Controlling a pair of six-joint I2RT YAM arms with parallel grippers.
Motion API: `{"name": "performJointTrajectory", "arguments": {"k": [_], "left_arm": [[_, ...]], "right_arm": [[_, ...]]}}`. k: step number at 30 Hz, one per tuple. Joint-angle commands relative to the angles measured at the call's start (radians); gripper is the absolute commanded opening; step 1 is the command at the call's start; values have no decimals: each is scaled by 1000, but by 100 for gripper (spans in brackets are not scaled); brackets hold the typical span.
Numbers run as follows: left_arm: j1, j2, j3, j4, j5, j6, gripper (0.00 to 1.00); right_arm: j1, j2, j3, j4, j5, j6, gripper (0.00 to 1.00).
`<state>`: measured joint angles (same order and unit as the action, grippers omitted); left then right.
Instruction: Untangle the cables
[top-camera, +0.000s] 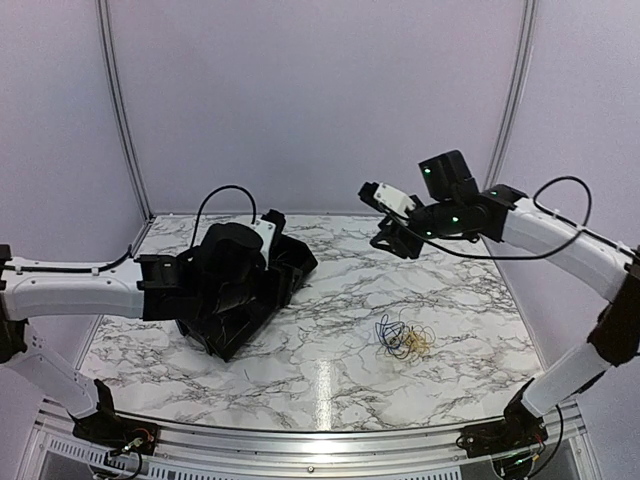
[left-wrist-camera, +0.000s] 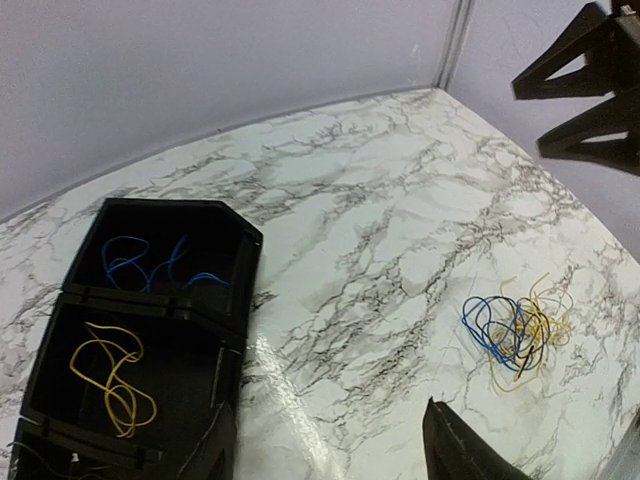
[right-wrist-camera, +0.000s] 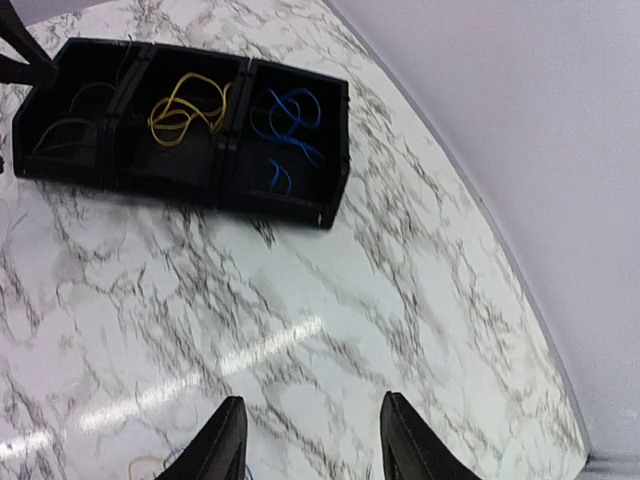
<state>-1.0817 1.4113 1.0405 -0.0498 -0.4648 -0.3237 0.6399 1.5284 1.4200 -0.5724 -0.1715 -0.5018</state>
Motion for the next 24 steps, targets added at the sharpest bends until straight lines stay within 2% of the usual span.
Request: {"name": "performJointTrajectory", "arguments": {"k": [1,7,12,18,24], "left_arm": [[2,132,87,38,164,9,66],[2,294,153,158,373,-10,64],[2,385,226,169,450,-44,63],[2,391,231,171,483,-43,63],[2,368,203,182,506,-42,62]], "right_arm": [[-71,-209,-204,-81,-91,-9,46],[-158,-354,-405,-118,-140,24,59],[-192,-358,-485,-116,-221,28,63],[-208,-264,-491,-74,-257,48,63],[-251,-112,-444,-57,-313,45,59]]}}
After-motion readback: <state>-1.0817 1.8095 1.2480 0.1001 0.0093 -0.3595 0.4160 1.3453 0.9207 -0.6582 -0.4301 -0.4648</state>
